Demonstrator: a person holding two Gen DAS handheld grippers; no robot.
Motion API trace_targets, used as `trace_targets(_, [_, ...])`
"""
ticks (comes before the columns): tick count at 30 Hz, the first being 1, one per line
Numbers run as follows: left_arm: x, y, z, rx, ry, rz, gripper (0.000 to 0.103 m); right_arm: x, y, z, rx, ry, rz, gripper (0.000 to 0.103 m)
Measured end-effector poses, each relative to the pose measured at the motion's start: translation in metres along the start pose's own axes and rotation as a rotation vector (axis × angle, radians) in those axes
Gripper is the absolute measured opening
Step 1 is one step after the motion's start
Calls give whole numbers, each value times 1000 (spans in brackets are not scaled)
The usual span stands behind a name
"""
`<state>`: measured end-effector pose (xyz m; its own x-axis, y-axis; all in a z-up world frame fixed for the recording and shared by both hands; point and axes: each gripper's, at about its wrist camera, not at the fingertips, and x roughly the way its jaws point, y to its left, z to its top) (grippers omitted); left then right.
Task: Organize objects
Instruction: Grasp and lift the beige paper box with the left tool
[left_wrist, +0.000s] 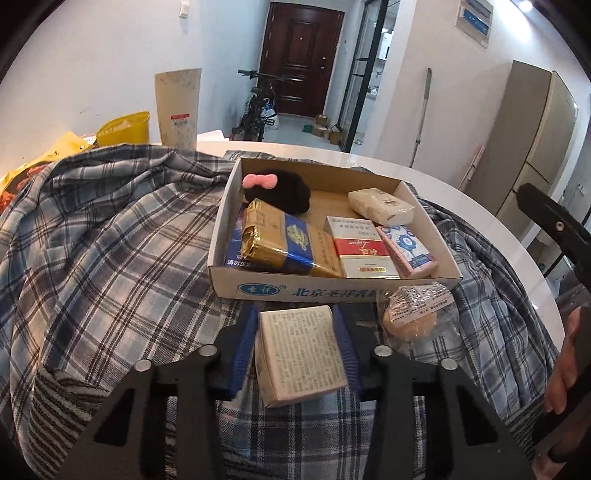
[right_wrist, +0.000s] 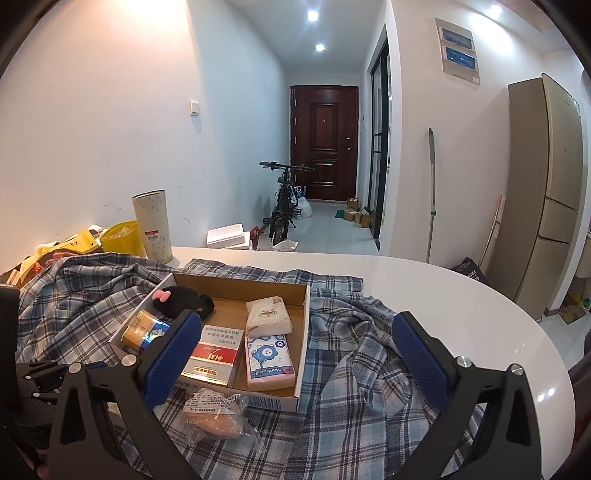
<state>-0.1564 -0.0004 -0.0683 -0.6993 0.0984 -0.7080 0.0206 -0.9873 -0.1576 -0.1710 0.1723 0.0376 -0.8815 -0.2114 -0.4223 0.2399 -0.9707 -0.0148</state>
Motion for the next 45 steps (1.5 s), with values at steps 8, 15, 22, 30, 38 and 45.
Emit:
trace_targets(8, [-17,-8,2,55,-83,11,9,-1,3,0,-2,-4,2,103])
trace_targets(15, [-20,-9,2,52,-89,15,88,-1,4,-1,-11,-2,5,103])
trace_targets(22, [-10,-15,-1,92,-28,33,88,1,5,-2,-13,5,7,103])
trace_targets(30, [15,-8,-5,57,99,29,81,1,6,-3,-19,16,15,103])
trace_targets(38, [13,-3,-5,44,94,20,45,0,6,-3,-20,15,17,103])
trace_targets(45, [-49,-17,-5,122,-246,-20,45,1,7,-5,-10,23,22,103])
